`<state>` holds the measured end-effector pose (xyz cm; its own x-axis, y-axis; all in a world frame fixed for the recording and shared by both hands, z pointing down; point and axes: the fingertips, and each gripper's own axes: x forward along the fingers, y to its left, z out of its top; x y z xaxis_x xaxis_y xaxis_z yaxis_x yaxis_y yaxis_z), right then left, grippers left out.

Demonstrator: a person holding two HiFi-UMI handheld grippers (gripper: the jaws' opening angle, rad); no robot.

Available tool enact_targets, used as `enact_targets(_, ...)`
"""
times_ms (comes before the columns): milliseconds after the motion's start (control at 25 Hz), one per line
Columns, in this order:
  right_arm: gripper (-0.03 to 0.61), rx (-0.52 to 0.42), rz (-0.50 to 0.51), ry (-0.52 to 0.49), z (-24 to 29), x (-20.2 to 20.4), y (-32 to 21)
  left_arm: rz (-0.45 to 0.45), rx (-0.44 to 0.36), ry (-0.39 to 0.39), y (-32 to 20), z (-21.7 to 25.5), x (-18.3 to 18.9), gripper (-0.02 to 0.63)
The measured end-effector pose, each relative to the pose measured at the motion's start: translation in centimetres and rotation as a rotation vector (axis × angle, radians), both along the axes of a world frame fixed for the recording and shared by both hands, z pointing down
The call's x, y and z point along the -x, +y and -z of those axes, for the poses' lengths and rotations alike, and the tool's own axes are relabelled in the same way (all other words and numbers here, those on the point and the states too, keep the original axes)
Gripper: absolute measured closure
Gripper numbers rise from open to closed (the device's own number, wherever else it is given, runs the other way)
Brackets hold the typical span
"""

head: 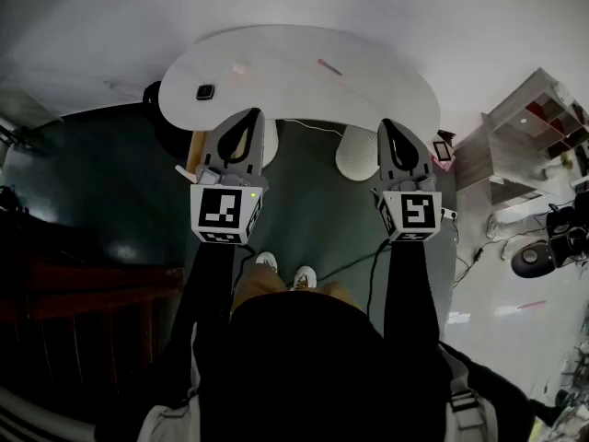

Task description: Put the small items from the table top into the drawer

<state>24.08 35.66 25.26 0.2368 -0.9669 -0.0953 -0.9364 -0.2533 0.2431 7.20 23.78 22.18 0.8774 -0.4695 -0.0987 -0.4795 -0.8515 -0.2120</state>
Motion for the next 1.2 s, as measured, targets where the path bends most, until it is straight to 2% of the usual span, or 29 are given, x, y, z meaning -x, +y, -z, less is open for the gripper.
enact_targets(760, 0.560, -0.032, 0.017, -0.029, 0.2, -0.3, 0.7, -0.028, -0.026, -0.007, 0.7, 0.7, -1.0, 0.600)
enact_targets(1200, 0.560, -0.024, -0.002, -0.056, -0.6, -3.5, -4.8, -0.039, -0.005, -0.008, -5.6, -0.8, -3.8, 0.600)
